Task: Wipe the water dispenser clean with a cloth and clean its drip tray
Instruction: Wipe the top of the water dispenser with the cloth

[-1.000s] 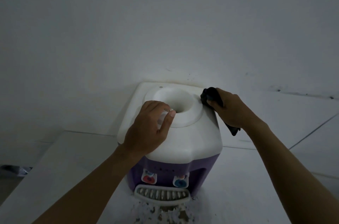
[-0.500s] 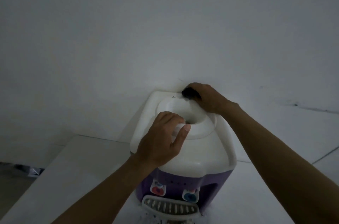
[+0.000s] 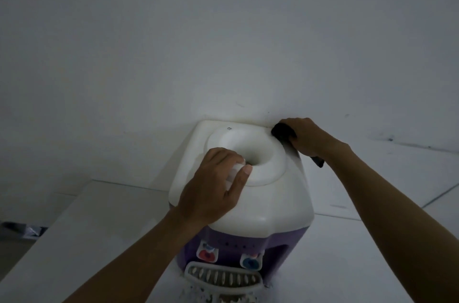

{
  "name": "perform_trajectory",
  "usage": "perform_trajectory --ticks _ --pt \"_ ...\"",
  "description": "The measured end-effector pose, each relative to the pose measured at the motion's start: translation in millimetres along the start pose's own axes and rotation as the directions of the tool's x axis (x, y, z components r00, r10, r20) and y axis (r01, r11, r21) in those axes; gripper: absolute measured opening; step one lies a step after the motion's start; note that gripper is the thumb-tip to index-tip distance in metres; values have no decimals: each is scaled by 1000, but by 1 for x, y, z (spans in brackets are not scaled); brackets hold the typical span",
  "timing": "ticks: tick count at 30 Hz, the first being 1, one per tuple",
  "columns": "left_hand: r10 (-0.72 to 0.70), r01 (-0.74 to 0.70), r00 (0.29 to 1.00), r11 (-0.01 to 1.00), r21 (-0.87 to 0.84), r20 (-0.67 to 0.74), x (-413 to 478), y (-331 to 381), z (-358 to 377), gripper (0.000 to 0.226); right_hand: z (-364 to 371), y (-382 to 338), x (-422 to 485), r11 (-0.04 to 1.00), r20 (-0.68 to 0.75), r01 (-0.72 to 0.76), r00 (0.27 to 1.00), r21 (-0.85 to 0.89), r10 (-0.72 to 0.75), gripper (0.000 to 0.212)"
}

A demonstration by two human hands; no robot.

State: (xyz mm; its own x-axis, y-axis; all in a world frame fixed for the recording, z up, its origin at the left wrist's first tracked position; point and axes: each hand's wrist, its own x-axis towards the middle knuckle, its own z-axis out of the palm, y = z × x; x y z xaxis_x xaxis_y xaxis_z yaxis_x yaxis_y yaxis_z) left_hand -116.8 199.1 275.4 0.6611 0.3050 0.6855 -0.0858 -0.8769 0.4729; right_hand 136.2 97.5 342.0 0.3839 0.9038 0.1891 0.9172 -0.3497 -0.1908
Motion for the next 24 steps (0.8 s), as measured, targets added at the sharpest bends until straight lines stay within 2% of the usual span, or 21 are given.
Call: perform_trajectory --ticks 6,14,18,24 --pt "8 -8 1000 1000 -6 7 -1 2 0 34 10 -32 37 993 8 68 998 97 -69 26" --pt "55 -56 998 998 -14 -30 -3 -4 3 40 30 -105 94 932 142 348 923 98 -359 19" --pt "74 -75 997 997 -24 -35 -3 -4 2 39 27 -100 91 934 140 342 924 105 -355 20" --pt "124 -124 991 992 10 -59 -3 -3 -1 33 15 -76 71 969 127 223 963 104 -236 24"
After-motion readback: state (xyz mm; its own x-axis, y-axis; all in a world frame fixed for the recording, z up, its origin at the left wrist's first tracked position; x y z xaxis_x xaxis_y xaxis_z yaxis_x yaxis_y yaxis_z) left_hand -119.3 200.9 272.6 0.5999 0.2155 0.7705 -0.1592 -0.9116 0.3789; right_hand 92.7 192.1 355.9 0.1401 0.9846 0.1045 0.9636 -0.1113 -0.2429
